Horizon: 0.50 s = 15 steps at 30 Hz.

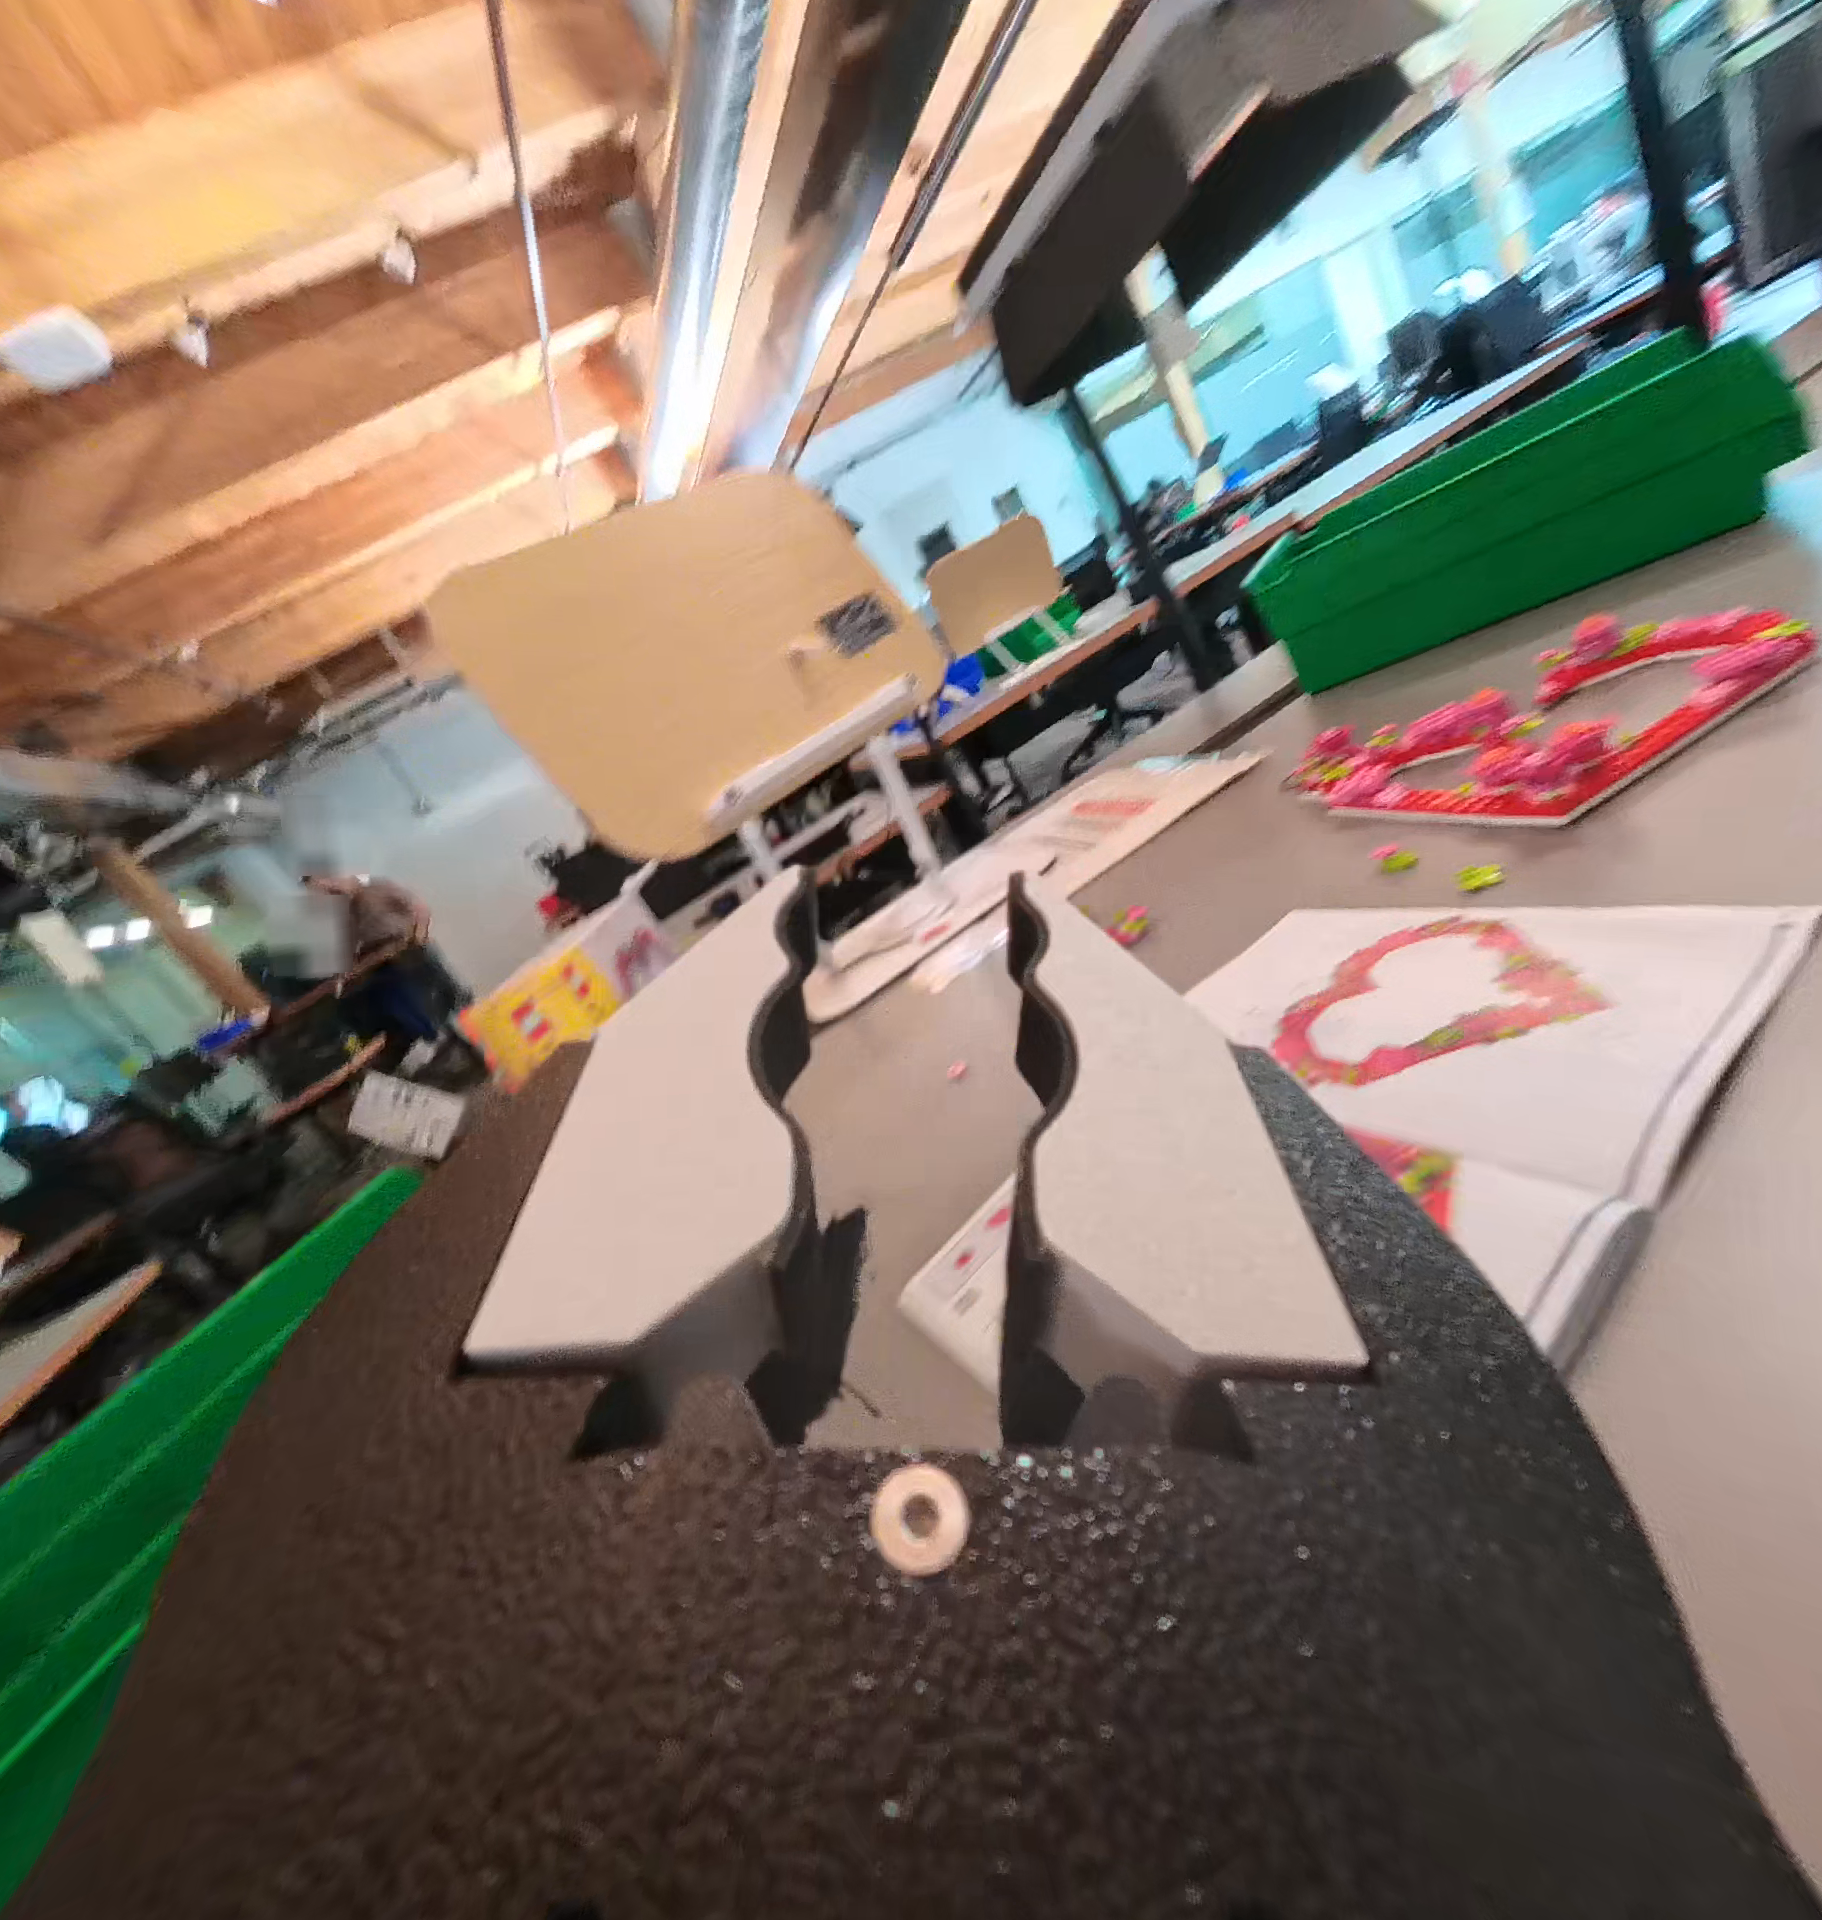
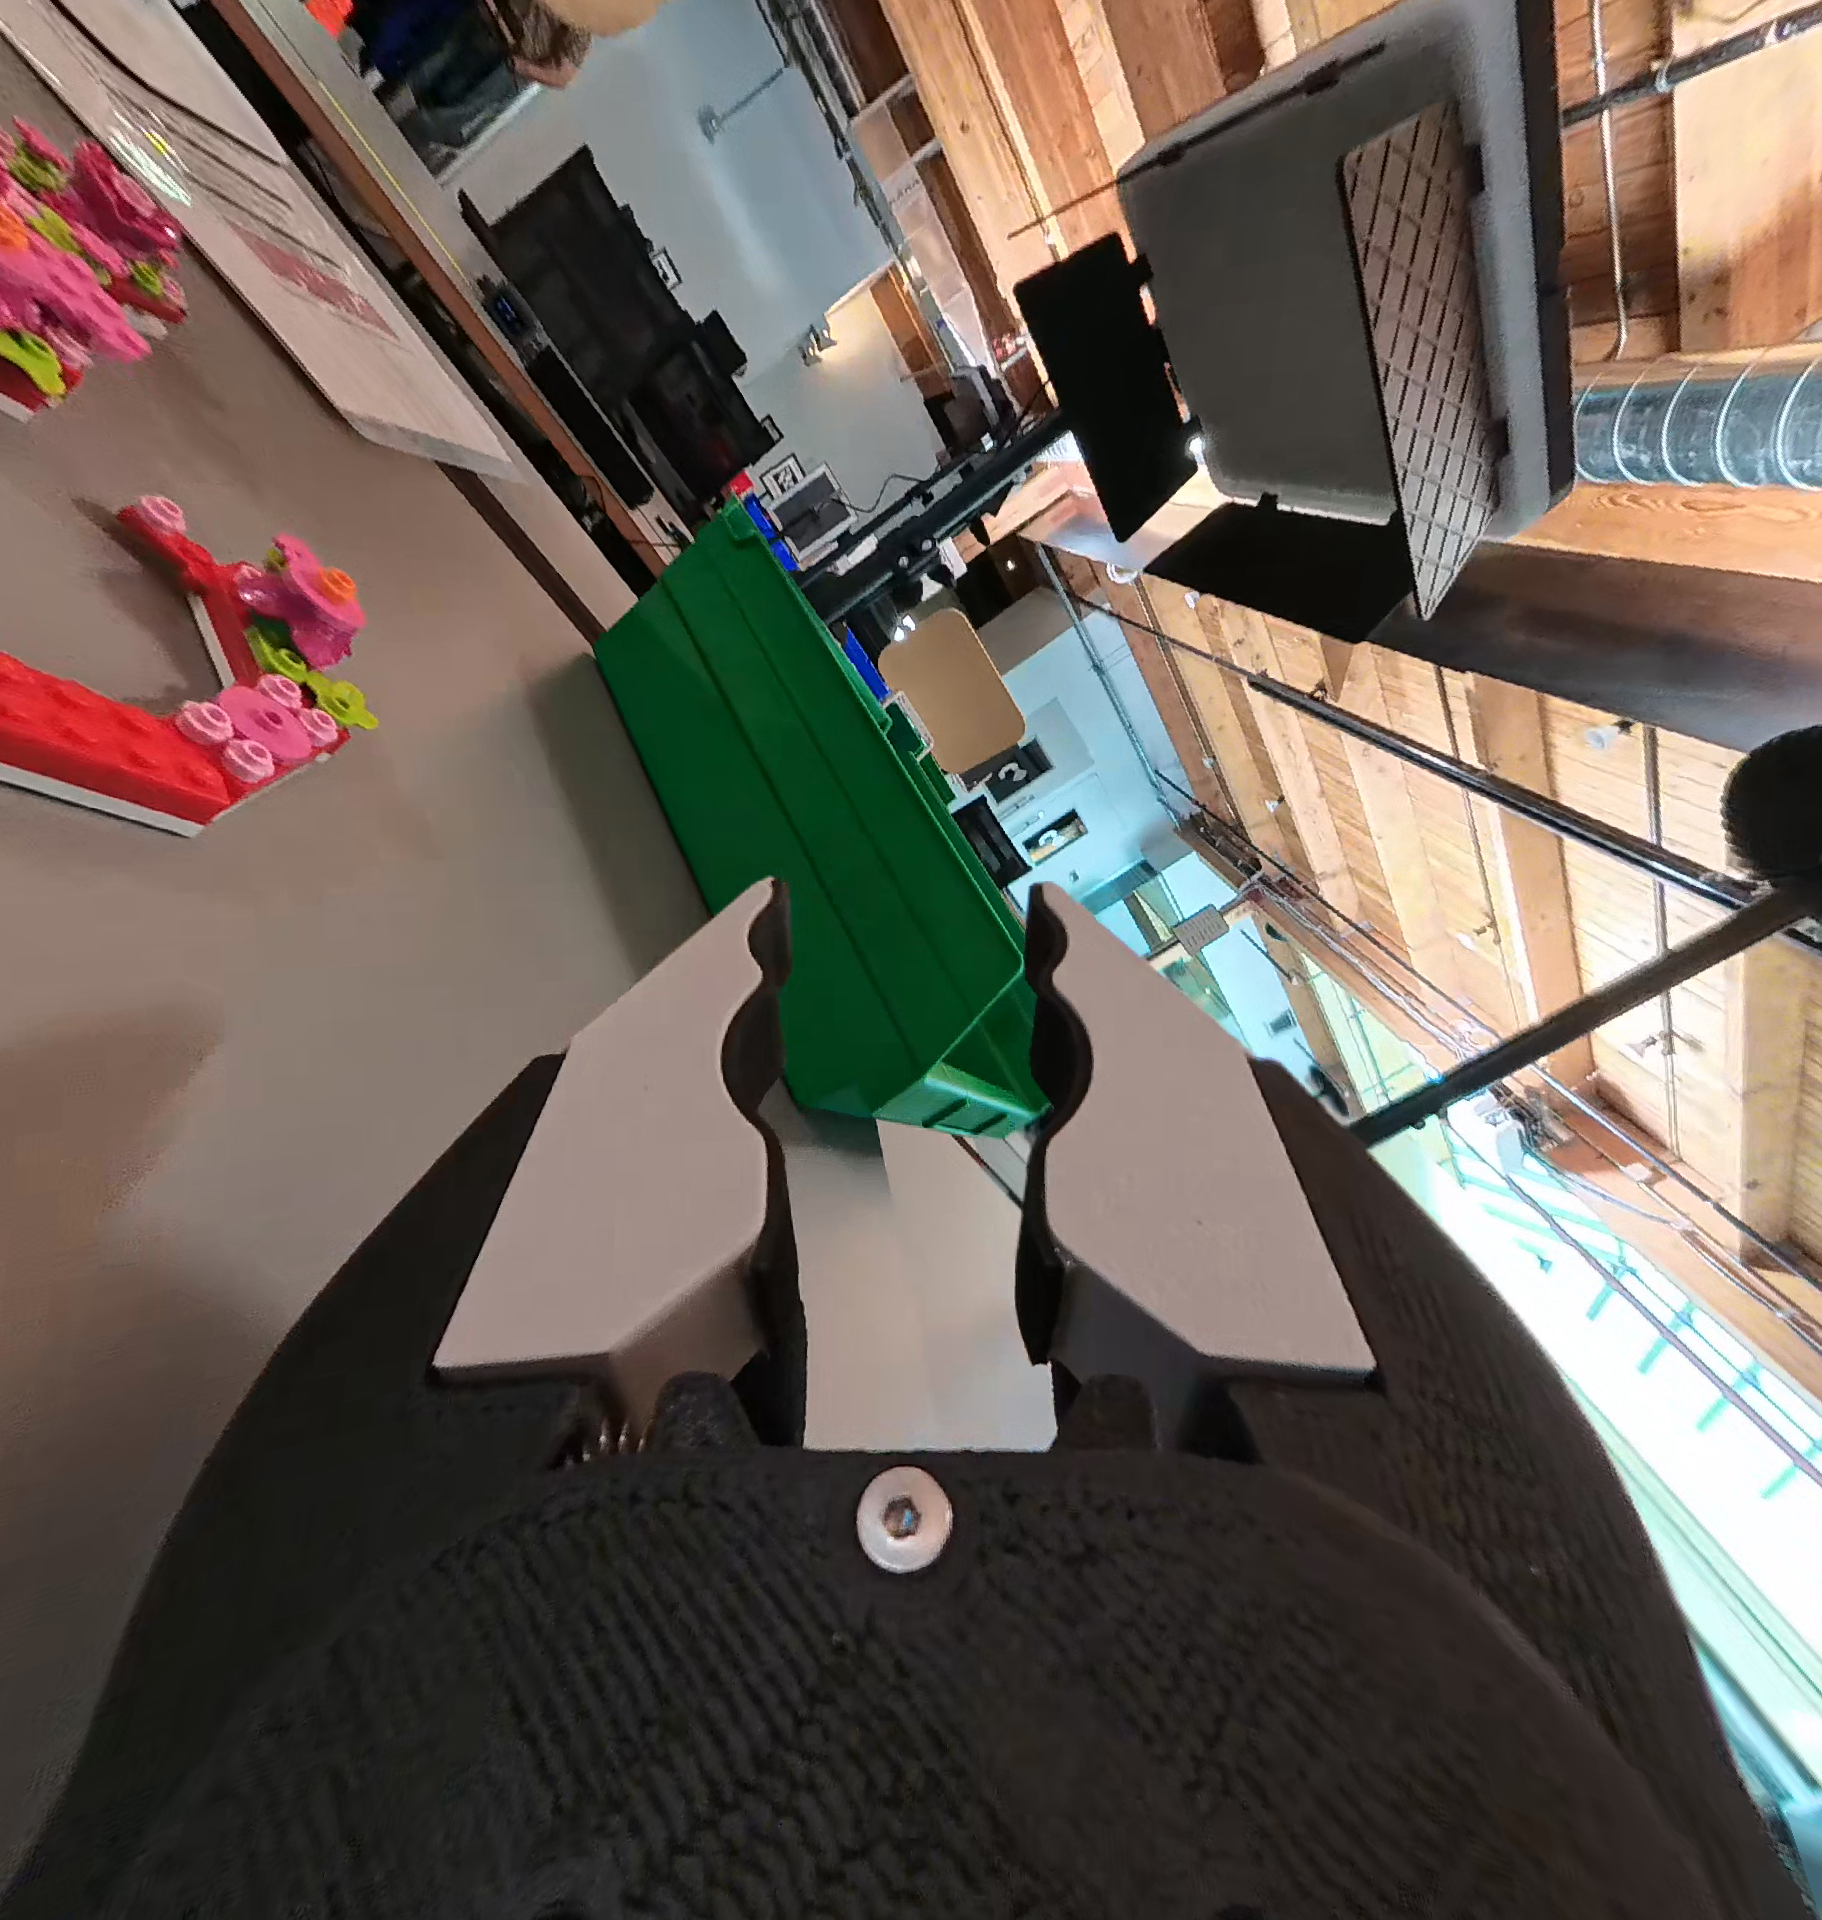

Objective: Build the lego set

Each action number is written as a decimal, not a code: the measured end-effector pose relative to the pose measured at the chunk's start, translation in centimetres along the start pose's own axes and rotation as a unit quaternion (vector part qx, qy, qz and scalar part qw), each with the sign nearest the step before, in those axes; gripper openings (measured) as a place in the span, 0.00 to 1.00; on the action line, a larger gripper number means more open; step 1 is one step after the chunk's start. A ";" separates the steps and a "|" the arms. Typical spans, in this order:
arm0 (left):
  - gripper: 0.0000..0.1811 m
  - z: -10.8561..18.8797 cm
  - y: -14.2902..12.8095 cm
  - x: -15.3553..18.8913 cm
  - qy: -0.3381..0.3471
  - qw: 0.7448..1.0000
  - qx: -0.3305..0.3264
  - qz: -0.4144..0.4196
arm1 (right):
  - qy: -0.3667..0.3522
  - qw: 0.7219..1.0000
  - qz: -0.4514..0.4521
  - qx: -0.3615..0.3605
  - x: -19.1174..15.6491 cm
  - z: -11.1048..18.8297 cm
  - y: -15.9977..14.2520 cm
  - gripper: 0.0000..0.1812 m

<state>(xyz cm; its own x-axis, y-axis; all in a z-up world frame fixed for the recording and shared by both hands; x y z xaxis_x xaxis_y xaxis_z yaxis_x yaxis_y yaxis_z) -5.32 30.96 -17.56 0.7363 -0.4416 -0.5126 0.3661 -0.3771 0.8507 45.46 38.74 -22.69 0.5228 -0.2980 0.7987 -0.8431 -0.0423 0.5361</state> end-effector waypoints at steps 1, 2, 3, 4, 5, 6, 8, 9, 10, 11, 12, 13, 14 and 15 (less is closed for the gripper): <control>0.21 0.5 -0.7 -1.3 0.007 1.000 -0.015 0.021 | -0.001 1.000 -0.002 -0.008 0.1 0.0 -0.3 0.24; 0.24 0.9 -1.3 -2.6 0.007 0.998 -0.029 0.053 | -0.003 1.000 -0.005 -0.015 0.1 0.0 -0.5 0.24; 0.25 1.3 -1.9 -3.8 0.003 0.995 -0.043 0.090 | -0.006 1.000 -0.009 -0.022 0.3 0.0 -0.7 0.24; 0.27 1.6 -2.3 -4.8 -0.004 0.991 -0.054 0.126 | -0.011 0.999 -0.013 -0.029 0.5 0.0 -1.0 0.24; 0.30 2.1 -2.8 -5.9 -0.007 0.986 -0.065 0.152 | -0.017 0.999 -0.015 -0.035 0.7 -0.1 -1.3 0.25; 0.32 2.6 -3.3 -7.1 -0.002 0.983 -0.081 0.165 | -0.024 0.999 -0.017 -0.040 1.0 -0.1 -1.5 0.26; 0.38 3.6 -5.0 -9.5 0.015 0.979 -0.139 0.151 | -0.035 0.998 -0.018 -0.051 1.4 -0.2 -1.9 0.27; 0.40 4.1 -6.1 -10.6 0.025 0.975 -0.178 0.132 | -0.037 0.998 -0.017 -0.056 1.5 -0.2 -2.2 0.27; 0.42 4.4 -7.3 -11.6 0.028 0.968 -0.220 0.116 | -0.039 0.997 -0.016 -0.062 1.6 -0.3 -2.4 0.27; 0.45 4.7 -8.6 -12.6 0.031 0.959 -0.261 0.107 | -0.039 0.997 -0.015 -0.068 1.6 -0.3 -2.6 0.27; 0.46 4.9 -9.9 -13.3 0.026 0.948 -0.298 0.107 | -0.039 0.996 -0.012 -0.074 1.5 -0.4 -2.8 0.27; 0.47 5.2 -11.2 -13.8 0.019 0.937 -0.330 0.116 | -0.037 0.996 -0.007 -0.080 1.3 -0.5 -3.1 0.26; 0.47 5.3 -12.4 -14.2 0.010 0.926 -0.356 0.129 | -0.034 0.996 0.001 -0.085 1.1 -0.5 -3.2 0.26; 0.46 5.4 -13.4 -14.4 -0.002 0.915 -0.377 0.142 | -0.031 0.995 0.008 -0.090 0.9 -0.6 -3.4 0.26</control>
<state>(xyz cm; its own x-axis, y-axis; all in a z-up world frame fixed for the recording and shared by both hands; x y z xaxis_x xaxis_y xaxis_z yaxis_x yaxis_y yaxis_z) -23.92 37.94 -22.21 0.8614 -0.4376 -0.2579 0.4501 0.4223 0.7868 48.86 39.18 -23.62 0.4955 -0.3561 0.7922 -0.8125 0.1325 0.5677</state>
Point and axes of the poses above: each gripper's, where its closed fingertips meet, z back along the fingers, y out of its top, x = y × z across the jaws, the point moved 1 cm from there along z, back along the fingers, and after that the axes turned 8 degrees about -y, right-handed, at the moved point
